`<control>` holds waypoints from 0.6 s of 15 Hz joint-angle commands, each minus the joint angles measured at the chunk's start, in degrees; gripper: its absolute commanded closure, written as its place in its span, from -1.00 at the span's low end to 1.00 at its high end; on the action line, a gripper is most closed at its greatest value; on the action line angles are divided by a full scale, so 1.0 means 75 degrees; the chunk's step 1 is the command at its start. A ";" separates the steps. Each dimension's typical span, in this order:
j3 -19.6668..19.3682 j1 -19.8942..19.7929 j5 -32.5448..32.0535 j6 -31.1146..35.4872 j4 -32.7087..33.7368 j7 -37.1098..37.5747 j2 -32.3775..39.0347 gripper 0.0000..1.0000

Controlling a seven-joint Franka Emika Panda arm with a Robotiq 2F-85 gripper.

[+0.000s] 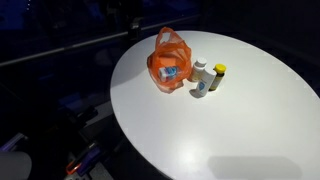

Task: Put the white bottle inside the plastic bag

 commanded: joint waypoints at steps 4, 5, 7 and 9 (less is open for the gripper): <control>-0.0206 -0.0020 -0.0041 0.0166 0.1565 0.0467 0.1075 -1.00; -0.0253 -0.0035 -0.0040 0.0269 0.1726 0.0537 0.1214 -1.00; -0.0397 -0.0072 0.0074 0.0464 0.2048 0.0584 0.1534 -1.00; -0.0540 -0.0115 0.0158 0.0700 0.2328 0.0615 0.1850 -1.00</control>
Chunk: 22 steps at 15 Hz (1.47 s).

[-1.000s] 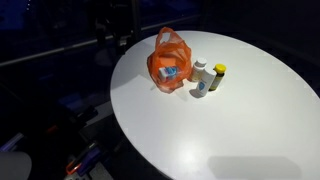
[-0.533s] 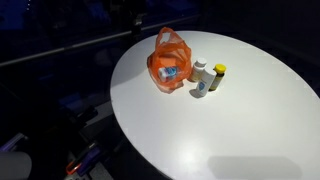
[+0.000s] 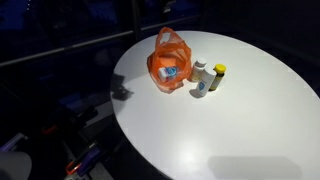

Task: Put the white bottle inside the plastic bag

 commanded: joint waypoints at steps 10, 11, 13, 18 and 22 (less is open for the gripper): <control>-0.0657 -0.0342 0.1651 0.1253 0.1380 -0.0204 0.1967 -1.00; -0.0676 -0.0372 0.1773 0.1267 0.1428 -0.0225 0.2047 -1.00; -0.0718 -0.0399 0.1832 0.1216 0.1471 -0.0225 0.2074 -1.00; -0.0760 -0.0328 0.1631 0.1288 0.1286 -0.0049 0.1949 -1.00; -0.0810 -0.0389 0.1843 0.1684 0.1441 0.0180 0.2164 -1.00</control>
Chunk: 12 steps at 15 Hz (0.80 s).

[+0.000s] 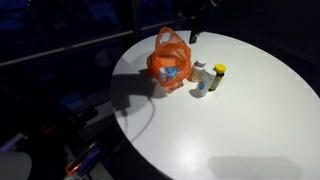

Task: Put the white bottle inside the plastic bag

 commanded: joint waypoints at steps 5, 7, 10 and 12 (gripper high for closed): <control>-0.0117 -0.0075 0.0433 0.1022 0.0341 0.0235 0.0556 -1.00; -0.0144 -0.0085 0.0478 0.1293 0.0444 0.0306 0.0806 -1.00; -0.0178 -0.0112 0.0564 0.1557 0.0672 0.0392 0.1260 -1.00; -0.0194 -0.0120 0.0577 0.1631 0.0870 0.0462 0.1575 -1.00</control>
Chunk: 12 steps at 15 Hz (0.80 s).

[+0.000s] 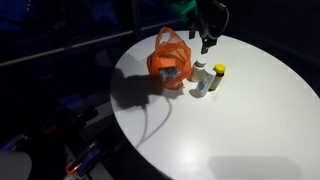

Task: Put the white bottle inside the plastic bag

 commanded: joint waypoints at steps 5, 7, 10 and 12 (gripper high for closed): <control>-0.0017 -0.0044 0.0147 0.0156 0.1048 0.0275 0.1261 -1.00; -0.0054 -0.0017 0.0083 0.0118 0.1247 0.0353 0.1504 -1.00; -0.0106 0.0005 0.0027 0.0064 0.1494 0.0458 0.1806 -1.00; -0.0145 0.0024 0.0000 0.0025 0.1634 0.0556 0.1969 -1.00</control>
